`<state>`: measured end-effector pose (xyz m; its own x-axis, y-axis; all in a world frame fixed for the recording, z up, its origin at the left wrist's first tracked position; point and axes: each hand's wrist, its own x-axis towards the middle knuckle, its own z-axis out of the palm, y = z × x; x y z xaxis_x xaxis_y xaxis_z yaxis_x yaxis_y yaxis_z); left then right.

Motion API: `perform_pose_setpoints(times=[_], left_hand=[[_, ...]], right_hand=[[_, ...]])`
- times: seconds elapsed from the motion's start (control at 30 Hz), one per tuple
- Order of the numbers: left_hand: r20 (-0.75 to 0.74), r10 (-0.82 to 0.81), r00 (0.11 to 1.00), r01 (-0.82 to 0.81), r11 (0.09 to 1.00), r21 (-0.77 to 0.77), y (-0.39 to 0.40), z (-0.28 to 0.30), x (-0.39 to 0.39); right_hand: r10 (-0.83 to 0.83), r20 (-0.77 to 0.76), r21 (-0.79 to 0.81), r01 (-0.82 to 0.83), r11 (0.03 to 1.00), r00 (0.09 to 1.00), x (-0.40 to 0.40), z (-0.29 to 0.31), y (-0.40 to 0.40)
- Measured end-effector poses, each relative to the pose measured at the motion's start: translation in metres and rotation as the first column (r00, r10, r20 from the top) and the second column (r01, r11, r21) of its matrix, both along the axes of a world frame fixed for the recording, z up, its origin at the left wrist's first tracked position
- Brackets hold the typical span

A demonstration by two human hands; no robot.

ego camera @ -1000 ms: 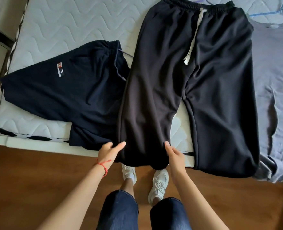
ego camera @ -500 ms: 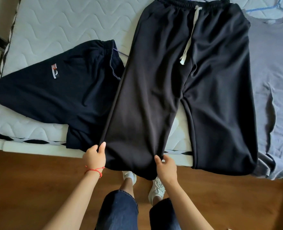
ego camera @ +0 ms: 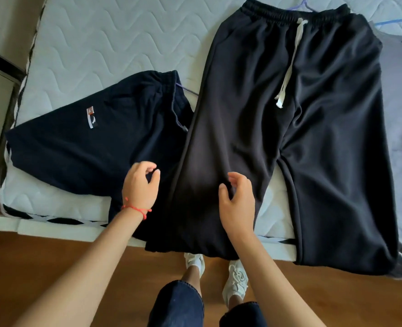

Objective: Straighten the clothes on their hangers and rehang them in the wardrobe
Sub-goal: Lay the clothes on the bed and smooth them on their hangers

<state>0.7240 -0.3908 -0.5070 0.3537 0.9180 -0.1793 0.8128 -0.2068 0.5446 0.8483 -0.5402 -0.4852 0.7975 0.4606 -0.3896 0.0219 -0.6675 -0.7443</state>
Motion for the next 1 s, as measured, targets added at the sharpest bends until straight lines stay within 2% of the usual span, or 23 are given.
perform_pose_setpoints(times=[0.13,0.23,0.4,0.53,0.63,0.77,0.83,0.9,1.0], left_hand=[[-0.028,-0.153,0.988,0.155,0.985,0.078,0.078,-0.004,0.038],[-0.128,-0.263,0.956,0.277,0.955,0.106,0.132,-0.006,0.071],[-0.29,-0.463,0.837,0.506,0.858,0.091,0.191,-0.017,0.121],[-0.345,-0.583,0.736,0.632,0.773,0.042,0.204,-0.035,0.153],[-0.4,-0.678,0.617,0.748,0.663,0.029,0.2,-0.048,0.164],[-0.55,-0.69,0.471,0.86,0.497,0.115,0.202,-0.054,0.168],[-0.597,-0.693,0.404,0.896,0.431,0.106,0.203,-0.054,0.169],[-0.575,-0.729,0.371,0.92,0.374,0.119,0.205,-0.053,0.167],[-0.517,-0.769,0.376,0.916,0.393,0.081,0.208,-0.041,0.155]], right_hand=[[0.076,0.023,-0.007,-0.076,0.997,0.997,0.005,-0.002,0.044],[0.126,0.045,-0.016,-0.125,0.992,0.991,0.012,-0.009,0.072],[0.195,0.074,-0.12,-0.185,0.975,0.978,0.021,-0.028,0.099],[0.216,0.096,-0.196,-0.194,0.961,0.972,0.024,-0.04,0.102],[0.251,0.116,-0.234,-0.219,0.947,0.961,0.025,-0.044,0.1],[0.323,0.162,-0.299,-0.266,0.917,0.932,0.025,-0.05,0.102],[0.355,0.25,-0.321,-0.269,0.908,0.901,0.026,-0.053,0.102],[0.371,0.286,-0.323,-0.276,0.905,0.884,0.029,-0.056,0.103],[0.375,0.273,-0.315,-0.286,0.905,0.886,0.035,-0.057,0.102]])
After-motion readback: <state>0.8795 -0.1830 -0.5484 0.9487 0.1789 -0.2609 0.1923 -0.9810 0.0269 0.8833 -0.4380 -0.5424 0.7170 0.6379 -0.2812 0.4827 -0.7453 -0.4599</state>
